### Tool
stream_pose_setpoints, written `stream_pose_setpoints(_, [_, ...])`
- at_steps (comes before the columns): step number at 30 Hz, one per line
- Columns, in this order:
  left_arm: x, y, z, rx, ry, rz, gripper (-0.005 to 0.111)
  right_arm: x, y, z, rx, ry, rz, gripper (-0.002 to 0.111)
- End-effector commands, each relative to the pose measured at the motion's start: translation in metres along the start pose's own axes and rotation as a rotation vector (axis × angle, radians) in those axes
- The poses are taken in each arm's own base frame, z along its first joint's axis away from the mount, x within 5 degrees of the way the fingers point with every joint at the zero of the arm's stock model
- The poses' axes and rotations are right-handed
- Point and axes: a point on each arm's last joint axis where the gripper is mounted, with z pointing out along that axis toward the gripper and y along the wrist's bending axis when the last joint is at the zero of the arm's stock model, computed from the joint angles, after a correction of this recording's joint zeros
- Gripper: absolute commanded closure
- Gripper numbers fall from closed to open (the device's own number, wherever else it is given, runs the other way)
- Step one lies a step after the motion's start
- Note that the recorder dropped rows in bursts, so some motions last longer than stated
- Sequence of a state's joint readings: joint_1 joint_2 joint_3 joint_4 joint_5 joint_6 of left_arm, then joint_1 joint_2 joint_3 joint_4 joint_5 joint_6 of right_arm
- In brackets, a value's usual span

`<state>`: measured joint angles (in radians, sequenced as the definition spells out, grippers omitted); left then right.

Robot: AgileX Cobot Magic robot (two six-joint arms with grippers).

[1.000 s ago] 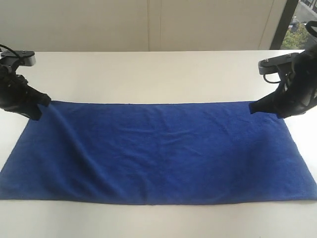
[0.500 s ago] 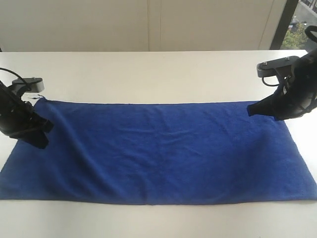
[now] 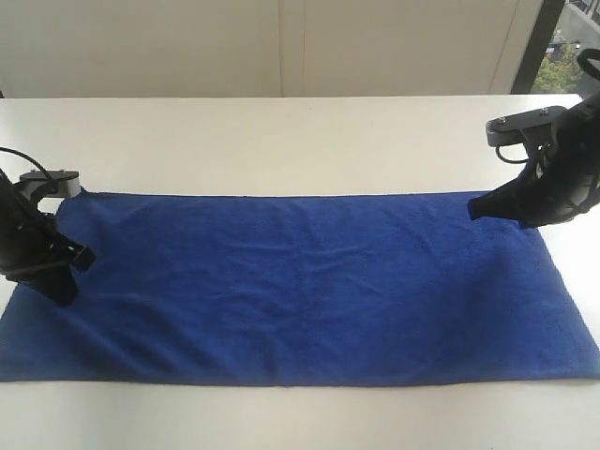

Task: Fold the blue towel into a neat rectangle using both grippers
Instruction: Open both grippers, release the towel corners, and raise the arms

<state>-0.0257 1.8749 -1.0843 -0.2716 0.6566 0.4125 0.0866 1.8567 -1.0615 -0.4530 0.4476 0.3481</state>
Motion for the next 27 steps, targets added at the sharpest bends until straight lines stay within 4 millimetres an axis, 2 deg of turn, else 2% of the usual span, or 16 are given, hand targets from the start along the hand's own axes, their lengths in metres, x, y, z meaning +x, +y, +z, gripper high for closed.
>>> stream_pose_setpoints(1, [0.005, 0.001, 0.002, -0.004, 0.045, 0.001, 0.107, 0.0, -0.002, -0.002, 0.001, -0.009, -0.007, 0.101])
stream_pose_setpoints(5, [0.004, 0.0, 0.0, 0.003, 0.03, -0.009, 0.107, 0.0, -0.002, -0.002, 0.0, -0.012, -0.002, 0.101])
stream_pose_setpoints(8, [0.0, -0.002, -0.01, 0.005, -0.012, -0.011, 0.107, -0.004, -0.001, -0.008, -0.023, -0.053, 0.06, 0.101])
stream_pose_setpoints(18, [-0.009, -0.016, -0.059, -0.033, -0.235, -0.011, 0.107, -0.011, -0.011, -0.05, -0.021, -0.113, 0.123, 0.101])
stream_pose_setpoints(24, [-0.002, -0.027, -0.089, -0.007, -0.352, -0.067, 0.107, -0.008, -0.013, -0.074, -0.081, -0.108, 0.12, 0.108])
stream_pose_setpoints(27, [0.009, -0.029, -0.104, 0.024, -0.407, -0.118, 0.107, -0.003, -0.021, -0.082, -0.129, -0.084, 0.156, 0.108])
